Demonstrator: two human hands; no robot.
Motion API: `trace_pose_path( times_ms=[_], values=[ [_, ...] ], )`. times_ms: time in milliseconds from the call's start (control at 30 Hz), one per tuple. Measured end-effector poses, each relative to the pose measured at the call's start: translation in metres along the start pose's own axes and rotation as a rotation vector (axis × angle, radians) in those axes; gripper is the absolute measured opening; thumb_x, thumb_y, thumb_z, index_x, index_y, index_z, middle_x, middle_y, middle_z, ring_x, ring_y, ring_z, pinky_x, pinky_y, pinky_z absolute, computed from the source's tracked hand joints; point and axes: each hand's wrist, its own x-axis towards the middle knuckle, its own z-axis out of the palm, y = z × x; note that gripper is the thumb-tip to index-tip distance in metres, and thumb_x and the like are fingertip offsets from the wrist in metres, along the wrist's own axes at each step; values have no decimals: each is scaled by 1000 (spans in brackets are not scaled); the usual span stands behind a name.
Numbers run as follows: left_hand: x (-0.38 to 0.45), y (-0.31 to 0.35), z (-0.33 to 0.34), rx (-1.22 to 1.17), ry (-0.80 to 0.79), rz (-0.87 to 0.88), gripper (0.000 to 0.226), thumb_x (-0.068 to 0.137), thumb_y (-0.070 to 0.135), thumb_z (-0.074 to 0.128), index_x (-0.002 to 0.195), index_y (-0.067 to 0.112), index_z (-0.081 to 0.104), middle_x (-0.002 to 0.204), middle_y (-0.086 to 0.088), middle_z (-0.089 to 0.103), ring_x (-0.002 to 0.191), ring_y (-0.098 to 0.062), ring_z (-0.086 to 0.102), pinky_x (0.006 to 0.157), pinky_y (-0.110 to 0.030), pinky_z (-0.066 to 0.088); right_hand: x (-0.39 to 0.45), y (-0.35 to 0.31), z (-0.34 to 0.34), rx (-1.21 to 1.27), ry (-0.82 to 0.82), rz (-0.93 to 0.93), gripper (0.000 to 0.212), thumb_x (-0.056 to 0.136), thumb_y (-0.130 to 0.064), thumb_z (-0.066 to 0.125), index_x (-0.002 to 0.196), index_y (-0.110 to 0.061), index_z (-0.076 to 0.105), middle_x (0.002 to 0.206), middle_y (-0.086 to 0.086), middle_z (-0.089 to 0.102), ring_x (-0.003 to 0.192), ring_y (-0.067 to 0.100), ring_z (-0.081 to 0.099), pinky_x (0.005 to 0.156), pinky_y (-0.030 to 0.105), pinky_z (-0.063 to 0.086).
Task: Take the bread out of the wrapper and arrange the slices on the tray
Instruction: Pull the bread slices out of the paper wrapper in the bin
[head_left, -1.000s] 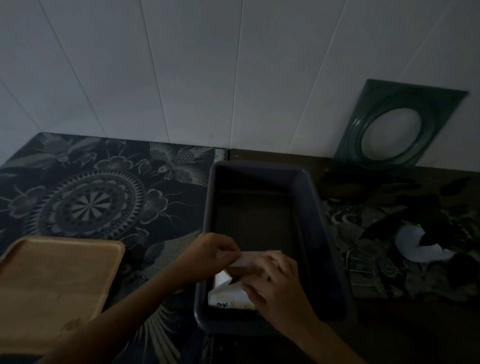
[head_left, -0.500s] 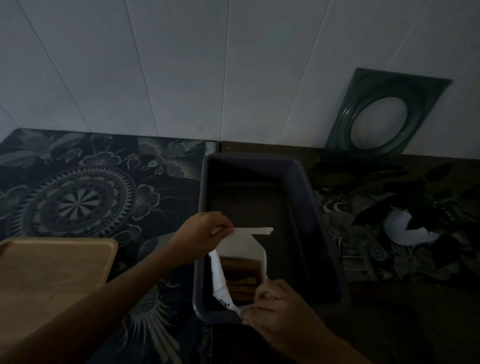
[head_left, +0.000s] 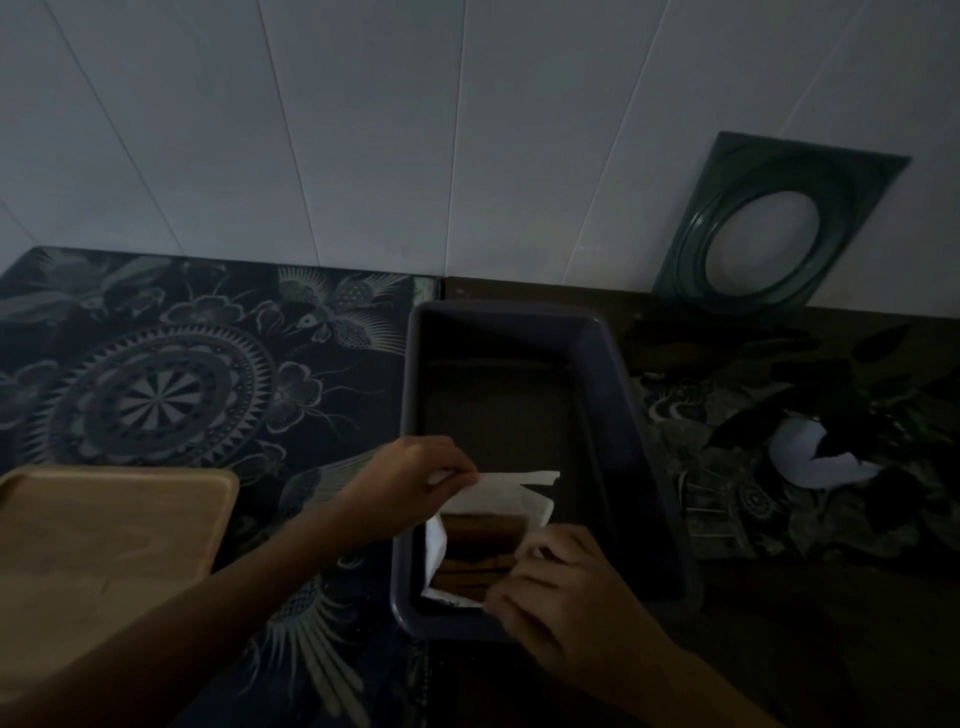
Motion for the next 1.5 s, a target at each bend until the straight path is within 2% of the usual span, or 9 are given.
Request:
trace_pose_path(
  times_ms=[133,233,333,500,667,967,1033,1200,1500],
  values=[
    [-1,3,-1,1,-12,7,17,95,28,63,102,19,76,97,7,72,83,-3,66,74,-24,58,32,2,-15,4,-32,48,32,104,-35,47,109,-24,76,107,-9,74,107,13,58,92,34,48],
    [0,3,-1,-3,-9,6,15,95,27,64,101,21,76,96,8,71,82,-1,65,74,-20,56,59,5,-18,44,-260,109,34,101,-25,52,133,-25,64,135,-3,64,127,16,51,108,36,43],
    [0,4,-2,-13,-2,14,15,95,30,64,99,22,77,94,10,71,80,0,64,71,-19,54,76,-3,-11,-34,-478,171,45,96,-19,60,140,-20,53,142,4,54,130,23,47,107,37,41],
    [-5,5,-4,-45,3,19,19,95,34,60,96,23,76,92,12,70,79,-1,65,71,-25,57,80,-20,16,-182,-725,345,73,94,-48,61,149,-8,34,148,17,44,133,34,45,112,48,39],
    [-10,7,-4,-71,14,16,19,94,33,61,97,22,76,93,11,70,81,-1,66,72,-24,57,81,-20,33,-136,-646,495,75,97,-51,55,154,-10,28,158,14,35,143,30,36,121,43,26],
    [-4,13,-5,-72,23,39,14,94,24,66,98,18,78,92,8,71,79,-1,65,71,-18,54,87,-16,54,-124,-582,581,67,93,-47,63,145,-10,42,146,14,49,131,31,49,112,46,38],
    [-4,13,-5,-68,24,33,15,94,24,66,97,17,78,92,6,71,80,-2,66,71,-21,56,87,-13,60,-145,-601,585,74,93,-44,64,151,-10,34,152,15,42,137,33,44,115,48,34],
    [-2,9,-7,-56,40,31,14,94,23,65,96,18,77,90,7,70,79,-3,65,72,-23,56,85,-8,73,-172,-705,572,93,99,-43,55,161,-7,-5,168,23,1,154,42,8,125,56,12],
    [8,0,-7,-76,80,-16,11,92,20,69,97,16,78,93,6,73,82,-3,69,76,-28,59,83,-3,84,-121,-685,568,95,101,-43,53,159,-6,-13,167,25,-7,154,44,0,123,57,1]
  ],
)
